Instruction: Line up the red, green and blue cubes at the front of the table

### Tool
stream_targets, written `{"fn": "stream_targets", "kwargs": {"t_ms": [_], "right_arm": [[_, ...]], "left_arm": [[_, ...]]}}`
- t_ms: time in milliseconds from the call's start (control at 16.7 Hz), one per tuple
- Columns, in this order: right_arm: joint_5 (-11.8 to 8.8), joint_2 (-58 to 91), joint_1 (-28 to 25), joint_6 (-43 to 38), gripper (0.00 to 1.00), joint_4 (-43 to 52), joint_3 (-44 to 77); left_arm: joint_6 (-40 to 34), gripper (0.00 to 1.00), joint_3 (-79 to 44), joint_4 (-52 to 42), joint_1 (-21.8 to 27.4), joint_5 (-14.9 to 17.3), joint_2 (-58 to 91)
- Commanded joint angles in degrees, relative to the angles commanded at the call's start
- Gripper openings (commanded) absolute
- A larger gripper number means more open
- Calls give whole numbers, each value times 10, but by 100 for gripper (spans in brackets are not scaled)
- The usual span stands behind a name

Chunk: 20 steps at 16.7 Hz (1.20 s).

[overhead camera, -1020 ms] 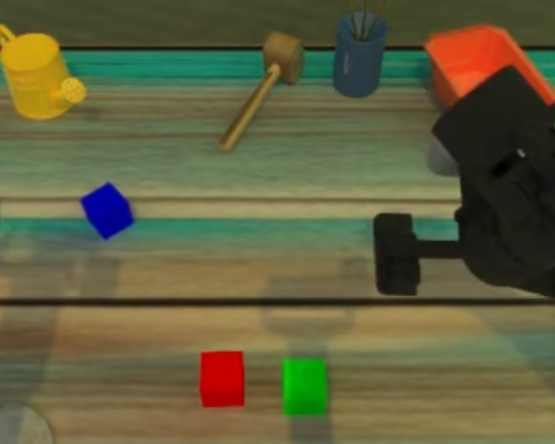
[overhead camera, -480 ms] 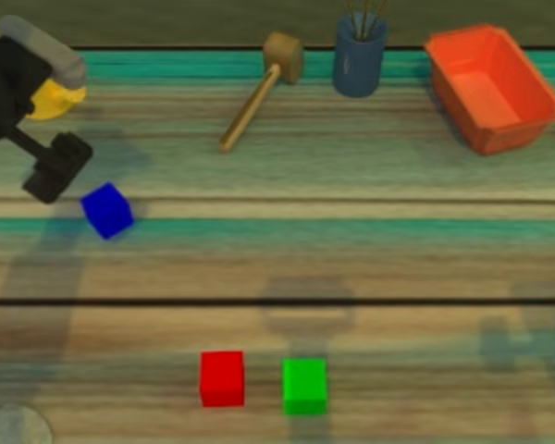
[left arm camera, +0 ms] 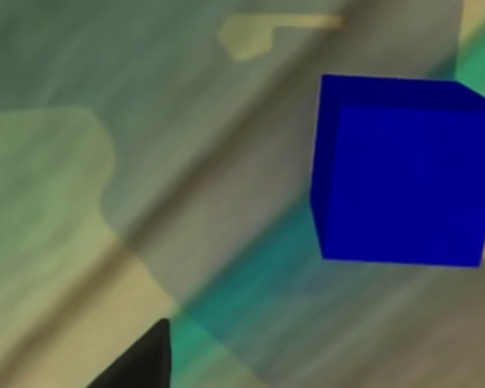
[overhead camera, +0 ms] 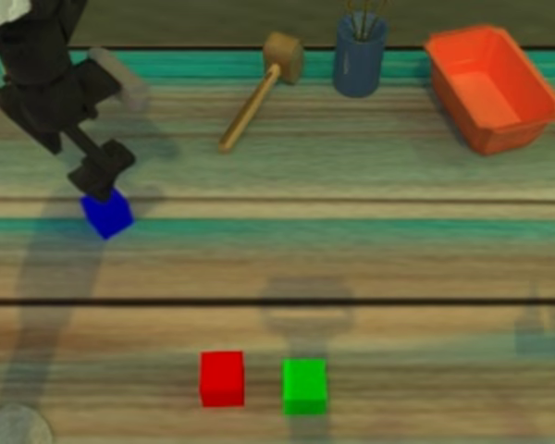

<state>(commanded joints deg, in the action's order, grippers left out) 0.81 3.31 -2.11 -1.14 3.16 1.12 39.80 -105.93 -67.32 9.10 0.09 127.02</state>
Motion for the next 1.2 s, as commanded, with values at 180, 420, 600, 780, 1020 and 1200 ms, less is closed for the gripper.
{"fn": "stream_targets", "kwargs": {"t_ms": [180, 420, 600, 780, 1020, 1200], "right_arm": [[-8, -33, 15, 11, 100, -32, -11], [-8, -33, 15, 11, 100, -32, -11], [-8, -33, 15, 11, 100, -32, -11], [-8, -33, 15, 11, 100, -32, -11], [-8, -33, 15, 11, 100, -32, -11], [-8, -33, 15, 11, 100, -32, -11]], "left_arm": [[11, 100, -31, -15, 3, 1, 32], [10, 100, -30, -14, 0, 1, 31], [12, 100, -11, 10, 2, 1, 39], [12, 100, 30, 78, 2, 2, 60], [12, 100, 69, 135, 2, 2, 82], [12, 100, 69, 136, 2, 2, 83]]}}
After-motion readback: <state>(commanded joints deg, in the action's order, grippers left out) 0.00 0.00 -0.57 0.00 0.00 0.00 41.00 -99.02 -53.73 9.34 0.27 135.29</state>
